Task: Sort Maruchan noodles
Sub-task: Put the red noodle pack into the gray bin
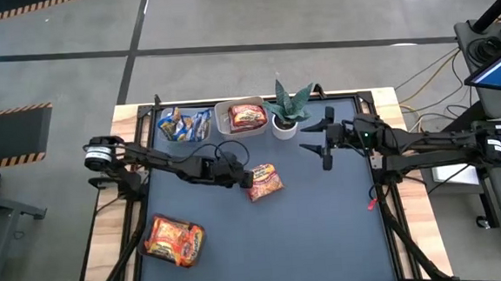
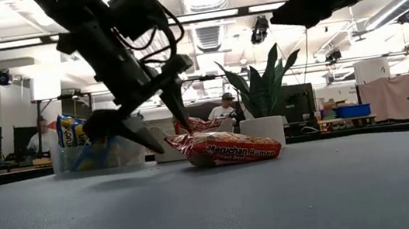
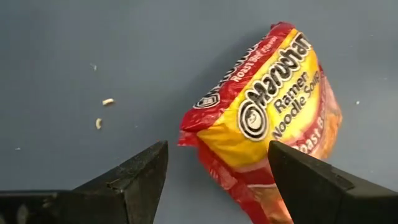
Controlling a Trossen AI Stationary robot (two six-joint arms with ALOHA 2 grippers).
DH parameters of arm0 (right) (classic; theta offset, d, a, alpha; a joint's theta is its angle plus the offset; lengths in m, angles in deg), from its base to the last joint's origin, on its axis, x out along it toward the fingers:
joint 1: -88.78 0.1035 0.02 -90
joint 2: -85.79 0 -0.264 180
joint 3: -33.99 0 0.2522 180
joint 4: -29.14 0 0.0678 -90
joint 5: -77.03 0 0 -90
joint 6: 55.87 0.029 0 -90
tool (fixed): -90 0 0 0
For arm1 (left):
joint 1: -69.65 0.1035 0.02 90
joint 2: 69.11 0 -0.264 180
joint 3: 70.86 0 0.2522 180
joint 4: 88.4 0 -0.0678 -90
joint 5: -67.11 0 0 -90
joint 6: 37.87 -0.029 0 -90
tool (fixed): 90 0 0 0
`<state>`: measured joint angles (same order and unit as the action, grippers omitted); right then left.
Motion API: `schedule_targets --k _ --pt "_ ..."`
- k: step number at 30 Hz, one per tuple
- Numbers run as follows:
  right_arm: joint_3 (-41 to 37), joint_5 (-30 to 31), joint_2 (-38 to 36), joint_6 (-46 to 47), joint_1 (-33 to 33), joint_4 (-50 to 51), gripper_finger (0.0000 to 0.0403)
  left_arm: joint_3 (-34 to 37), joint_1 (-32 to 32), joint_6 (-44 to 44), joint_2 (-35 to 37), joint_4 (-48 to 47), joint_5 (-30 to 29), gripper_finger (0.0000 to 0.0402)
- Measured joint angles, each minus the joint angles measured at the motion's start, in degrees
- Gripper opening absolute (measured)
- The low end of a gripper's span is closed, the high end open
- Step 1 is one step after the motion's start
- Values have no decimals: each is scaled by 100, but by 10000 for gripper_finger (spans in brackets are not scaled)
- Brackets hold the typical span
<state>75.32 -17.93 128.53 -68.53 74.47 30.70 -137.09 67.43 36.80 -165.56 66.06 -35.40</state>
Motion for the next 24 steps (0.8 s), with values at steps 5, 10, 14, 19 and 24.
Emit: schedule_targets --k 5,10,14,19,24 --pt "0 1 18 -15 0 -7 210 0 0 44 -212 416 41 261" --pt "0 1 13 -17 0 -4 210 0 0 29 -350 772 59 261" --pt "0 1 16 -20 0 -2 210 0 -29 31 -561 940 57 261" --pt "0 1 18 -21 0 2 210 -4 -99 30 -790 1421 53 261" --pt "0 3 18 -35 0 27 210 -4 -139 -18 -845 1564 -12 260"
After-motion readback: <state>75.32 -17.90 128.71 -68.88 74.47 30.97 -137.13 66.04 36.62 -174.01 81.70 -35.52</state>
